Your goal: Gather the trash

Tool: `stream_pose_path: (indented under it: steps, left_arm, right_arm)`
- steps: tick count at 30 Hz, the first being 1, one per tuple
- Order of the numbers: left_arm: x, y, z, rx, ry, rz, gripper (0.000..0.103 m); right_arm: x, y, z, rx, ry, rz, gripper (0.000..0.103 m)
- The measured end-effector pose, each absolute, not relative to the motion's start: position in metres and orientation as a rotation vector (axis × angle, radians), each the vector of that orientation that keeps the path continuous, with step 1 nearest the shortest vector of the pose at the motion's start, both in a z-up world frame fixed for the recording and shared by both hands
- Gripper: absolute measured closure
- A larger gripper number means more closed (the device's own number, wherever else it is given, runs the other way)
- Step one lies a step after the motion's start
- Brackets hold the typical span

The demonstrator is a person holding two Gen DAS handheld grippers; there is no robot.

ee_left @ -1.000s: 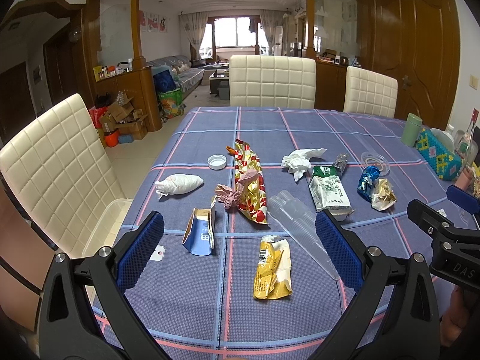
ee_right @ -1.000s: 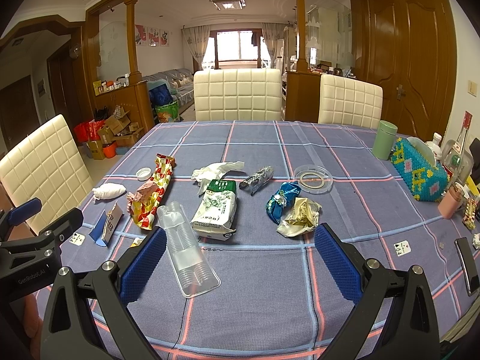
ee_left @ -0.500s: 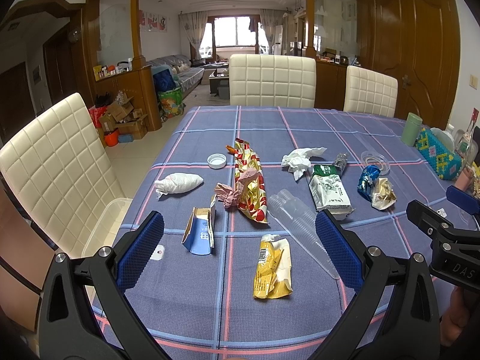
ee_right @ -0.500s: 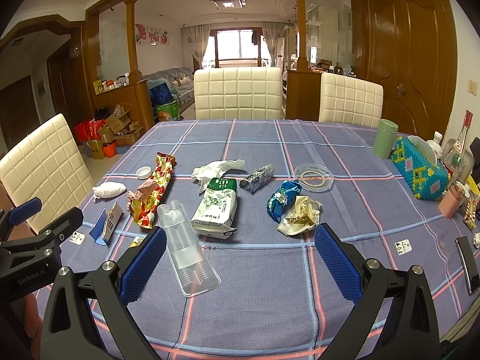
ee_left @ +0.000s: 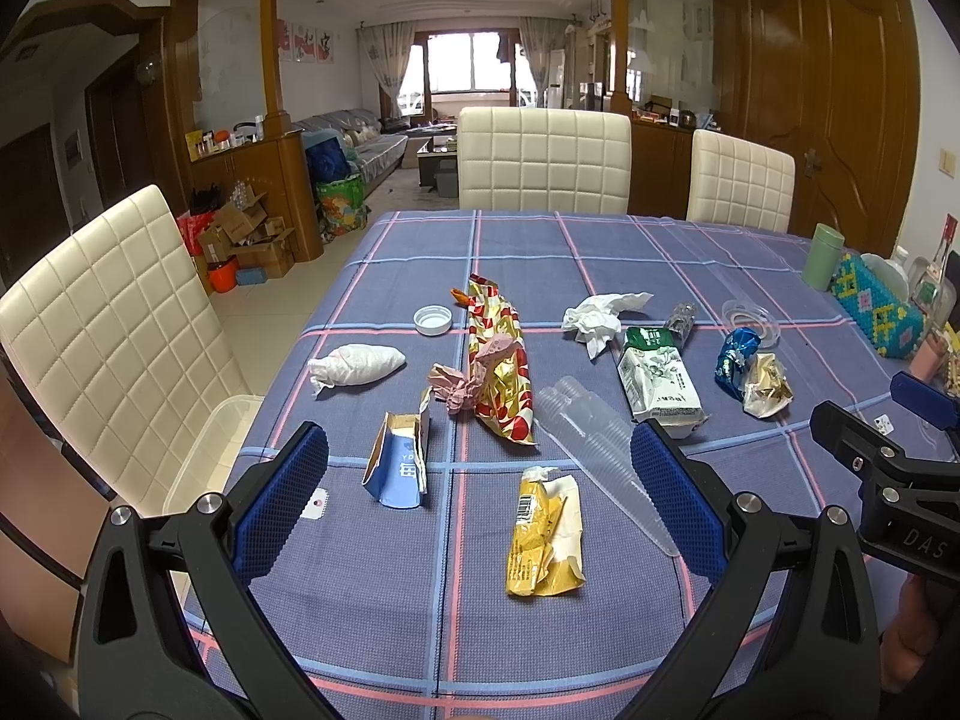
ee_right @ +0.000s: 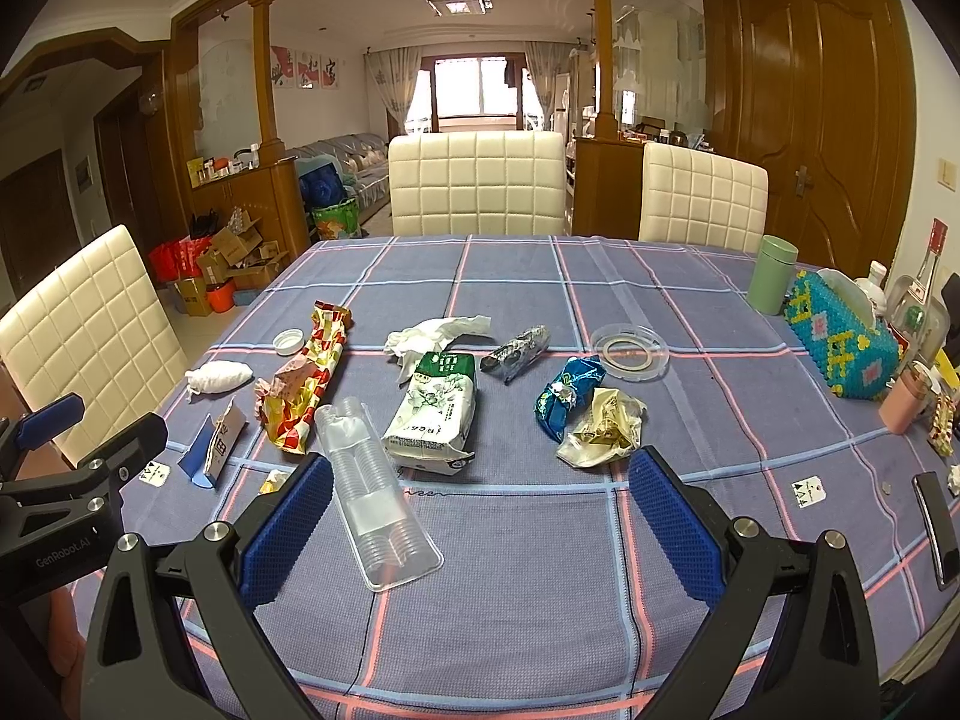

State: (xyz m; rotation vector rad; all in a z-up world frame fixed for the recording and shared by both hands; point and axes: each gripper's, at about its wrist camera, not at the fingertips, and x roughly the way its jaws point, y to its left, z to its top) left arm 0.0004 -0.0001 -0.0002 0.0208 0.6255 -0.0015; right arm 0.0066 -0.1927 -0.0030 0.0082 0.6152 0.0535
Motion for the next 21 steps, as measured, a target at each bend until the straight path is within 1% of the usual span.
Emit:
stream_pose_path:
  steps: [12, 15, 21]
  left_arm:
    - [0.001, 0.0, 0.0, 0.019, 0.629, -0.002, 0.004]
    - [0.001, -0.008, -0.004, 0.014, 0.637, -0.002, 0.004]
    - [0.016, 0.0, -0.022, 0.001, 0.69, -0.041, 0.004]
  right_arm:
    - [0.008, -0.192, -0.005, 0.009, 0.615, 0.05, 0.006]
    - [0.008, -0.191, -0.01, 0.015, 0.624, 0.051, 0.006]
    - [0.03, -0.198, -0.023, 0.02, 0.677, 0.046, 0.006]
